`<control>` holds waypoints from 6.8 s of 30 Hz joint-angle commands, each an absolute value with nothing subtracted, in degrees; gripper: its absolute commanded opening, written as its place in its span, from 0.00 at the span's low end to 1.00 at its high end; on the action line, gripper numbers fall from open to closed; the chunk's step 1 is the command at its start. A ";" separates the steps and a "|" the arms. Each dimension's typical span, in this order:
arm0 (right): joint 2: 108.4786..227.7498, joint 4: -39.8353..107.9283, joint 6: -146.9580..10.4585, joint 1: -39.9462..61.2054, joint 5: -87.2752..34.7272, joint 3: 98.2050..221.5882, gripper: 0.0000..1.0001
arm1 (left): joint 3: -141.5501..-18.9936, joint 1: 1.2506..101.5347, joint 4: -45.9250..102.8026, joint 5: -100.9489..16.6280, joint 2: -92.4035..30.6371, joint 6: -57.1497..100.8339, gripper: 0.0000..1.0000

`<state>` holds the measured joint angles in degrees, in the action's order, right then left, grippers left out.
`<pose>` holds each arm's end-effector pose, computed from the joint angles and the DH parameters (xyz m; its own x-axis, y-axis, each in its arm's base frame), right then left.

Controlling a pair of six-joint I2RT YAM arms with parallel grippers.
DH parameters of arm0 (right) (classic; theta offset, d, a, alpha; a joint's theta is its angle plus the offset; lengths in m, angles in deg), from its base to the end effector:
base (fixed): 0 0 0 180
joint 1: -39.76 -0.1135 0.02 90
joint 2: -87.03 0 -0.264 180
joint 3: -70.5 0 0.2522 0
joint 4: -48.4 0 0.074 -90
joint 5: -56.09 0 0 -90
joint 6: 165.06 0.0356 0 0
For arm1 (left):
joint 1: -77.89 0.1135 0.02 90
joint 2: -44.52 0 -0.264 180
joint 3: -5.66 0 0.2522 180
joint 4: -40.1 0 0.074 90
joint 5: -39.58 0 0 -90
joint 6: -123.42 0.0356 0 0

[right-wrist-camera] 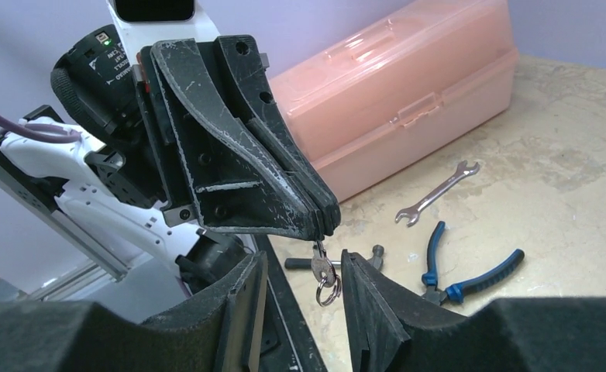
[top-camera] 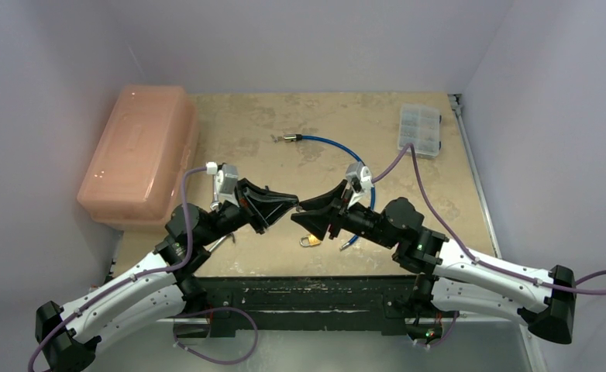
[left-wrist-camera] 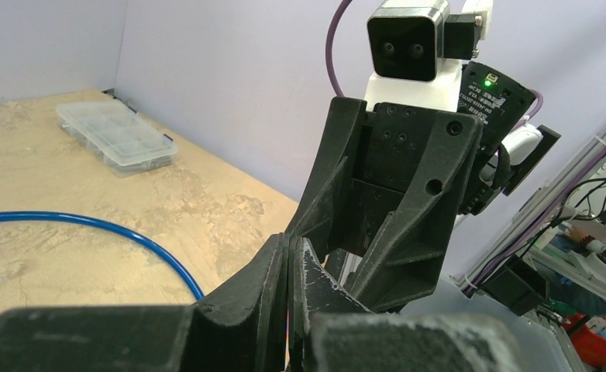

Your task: Unlock with the key

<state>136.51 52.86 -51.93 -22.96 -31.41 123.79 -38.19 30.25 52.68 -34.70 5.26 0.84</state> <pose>0.0942 0.1861 0.3467 -0.2959 0.2824 -0.9125 -0.8606 0.3356 0.3830 0.1077 -0.1324 0.3327 -0.3093 -0.4301 -0.8482 0.8534 0.2679 -0.4471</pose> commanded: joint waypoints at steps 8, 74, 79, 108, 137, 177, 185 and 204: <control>136.92 55.37 -52.19 -23.09 -30.82 126.28 0.32 | -38.27 30.19 56.49 -34.91 5.58 -0.48 0.00; 132.47 36.28 -51.26 -23.09 -40.49 127.15 0.00 | -37.72 30.21 42.12 -42.07 8.81 -0.58 0.47; 131.11 26.10 -47.87 -23.11 -53.16 127.34 0.00 | -40.35 30.26 33.00 -45.84 3.10 -0.62 0.44; 128.36 4.15 -35.44 -23.09 -74.67 128.67 0.00 | -46.73 12.41 24.81 -67.58 -38.77 -29.66 0.26; 125.46 3.82 -35.62 -23.09 -72.68 126.76 0.00 | -53.97 19.53 24.31 -73.90 -46.97 -20.24 0.18; 122.63 0.98 -35.13 -23.09 -72.06 127.76 0.00 | -76.23 15.58 0.71 -61.14 -58.24 20.85 0.66; 122.86 0.81 -35.18 -23.09 -72.15 127.87 0.00 | -77.79 15.58 -1.89 -60.15 -61.90 21.27 0.57; 123.52 0.72 -35.26 -23.13 -71.27 128.12 0.00 | -76.67 17.68 -3.64 -58.14 -64.18 21.17 0.55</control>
<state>123.41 1.19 -36.00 -22.92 -71.63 126.24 -76.90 16.62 -1.67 -58.54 -62.50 20.56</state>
